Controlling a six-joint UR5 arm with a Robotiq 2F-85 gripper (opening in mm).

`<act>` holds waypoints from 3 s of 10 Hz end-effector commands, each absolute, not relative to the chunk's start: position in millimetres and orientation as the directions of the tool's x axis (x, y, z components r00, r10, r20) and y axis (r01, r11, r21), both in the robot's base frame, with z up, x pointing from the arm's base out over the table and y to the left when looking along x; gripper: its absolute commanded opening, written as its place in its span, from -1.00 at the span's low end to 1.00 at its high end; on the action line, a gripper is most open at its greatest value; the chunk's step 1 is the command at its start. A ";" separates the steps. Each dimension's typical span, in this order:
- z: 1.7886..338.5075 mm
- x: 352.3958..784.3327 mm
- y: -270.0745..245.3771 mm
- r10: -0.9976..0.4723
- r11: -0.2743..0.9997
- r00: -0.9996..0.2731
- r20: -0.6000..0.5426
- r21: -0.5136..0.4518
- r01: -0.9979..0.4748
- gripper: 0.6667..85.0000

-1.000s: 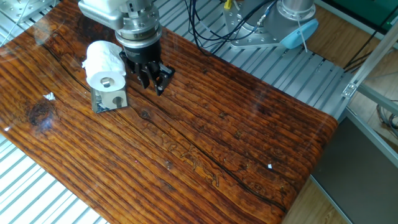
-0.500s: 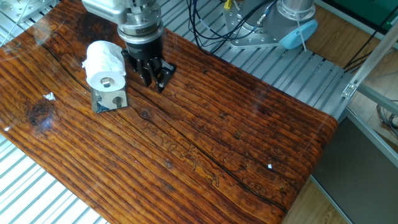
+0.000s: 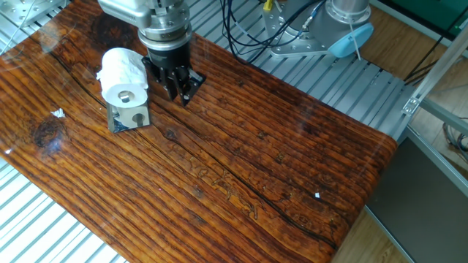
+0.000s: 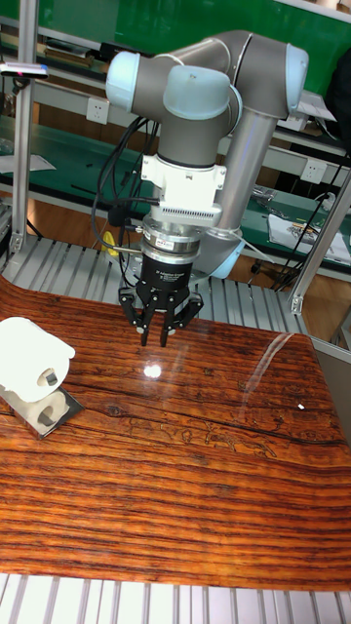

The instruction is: Take the roll of paper down from the shelf

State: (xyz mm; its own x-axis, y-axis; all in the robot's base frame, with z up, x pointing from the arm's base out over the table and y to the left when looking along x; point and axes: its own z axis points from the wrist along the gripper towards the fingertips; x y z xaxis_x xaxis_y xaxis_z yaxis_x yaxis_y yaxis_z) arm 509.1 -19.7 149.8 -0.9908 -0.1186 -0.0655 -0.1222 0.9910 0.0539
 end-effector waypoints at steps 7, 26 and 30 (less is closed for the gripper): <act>153.4 515.3 -11.8 -0.076 0.994 -0.996 -0.048 0.072 -0.079 -0.32; 153.3 524.6 -31.3 0.020 1.000 -0.997 -0.078 0.003 0.020 -0.99; 158.9 528.7 -80.3 -0.210 0.977 -0.977 -0.026 0.020 -0.211 -0.42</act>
